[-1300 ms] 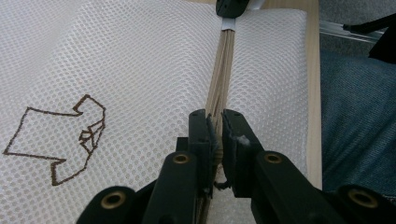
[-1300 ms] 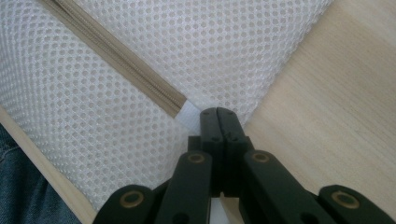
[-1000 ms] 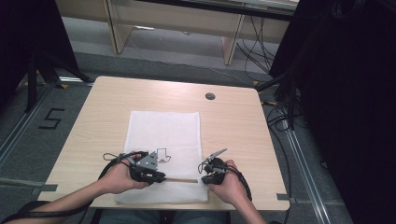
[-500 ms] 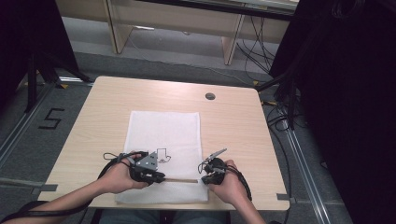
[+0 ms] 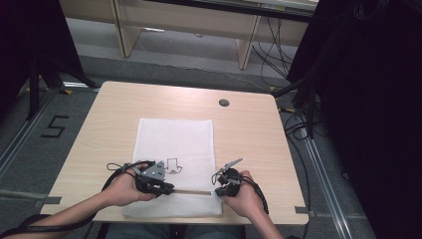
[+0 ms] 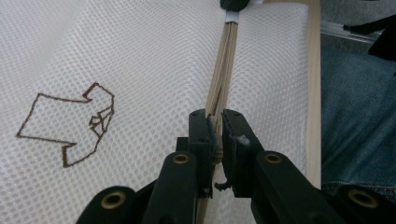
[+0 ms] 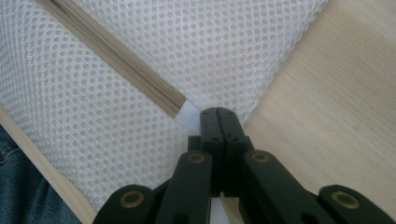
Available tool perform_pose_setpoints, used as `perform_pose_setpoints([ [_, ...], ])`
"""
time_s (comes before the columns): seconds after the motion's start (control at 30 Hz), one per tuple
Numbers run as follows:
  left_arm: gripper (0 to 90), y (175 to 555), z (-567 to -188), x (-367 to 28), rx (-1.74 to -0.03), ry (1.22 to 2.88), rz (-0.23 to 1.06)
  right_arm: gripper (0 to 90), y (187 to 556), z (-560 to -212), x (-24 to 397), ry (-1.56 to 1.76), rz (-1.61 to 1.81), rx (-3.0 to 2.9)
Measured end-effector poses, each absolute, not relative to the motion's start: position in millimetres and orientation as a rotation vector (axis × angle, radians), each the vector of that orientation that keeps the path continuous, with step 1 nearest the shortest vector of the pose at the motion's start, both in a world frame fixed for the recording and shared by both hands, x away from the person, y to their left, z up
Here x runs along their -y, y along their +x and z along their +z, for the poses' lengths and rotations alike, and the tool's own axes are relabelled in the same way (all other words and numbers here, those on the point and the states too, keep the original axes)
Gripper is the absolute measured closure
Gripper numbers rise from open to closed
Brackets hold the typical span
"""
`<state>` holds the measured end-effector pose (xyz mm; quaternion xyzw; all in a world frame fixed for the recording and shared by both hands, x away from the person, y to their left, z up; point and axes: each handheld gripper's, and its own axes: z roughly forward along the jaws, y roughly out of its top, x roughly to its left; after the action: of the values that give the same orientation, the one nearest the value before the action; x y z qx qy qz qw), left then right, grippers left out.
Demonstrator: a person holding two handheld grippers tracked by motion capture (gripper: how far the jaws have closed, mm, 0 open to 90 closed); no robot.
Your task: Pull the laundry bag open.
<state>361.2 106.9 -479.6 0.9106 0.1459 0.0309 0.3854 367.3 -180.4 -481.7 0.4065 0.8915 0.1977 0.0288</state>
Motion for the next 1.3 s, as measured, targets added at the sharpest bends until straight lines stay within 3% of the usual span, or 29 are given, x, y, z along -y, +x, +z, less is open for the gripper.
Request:
perform_pose_setpoints([
  [1.3, 82.5, 359.9, -477.9, -126.9, -0.396, 2.319, 0.083, 90.0, 367.9, -481.4, 182.3, 1.249, 0.599, -2.746],
])
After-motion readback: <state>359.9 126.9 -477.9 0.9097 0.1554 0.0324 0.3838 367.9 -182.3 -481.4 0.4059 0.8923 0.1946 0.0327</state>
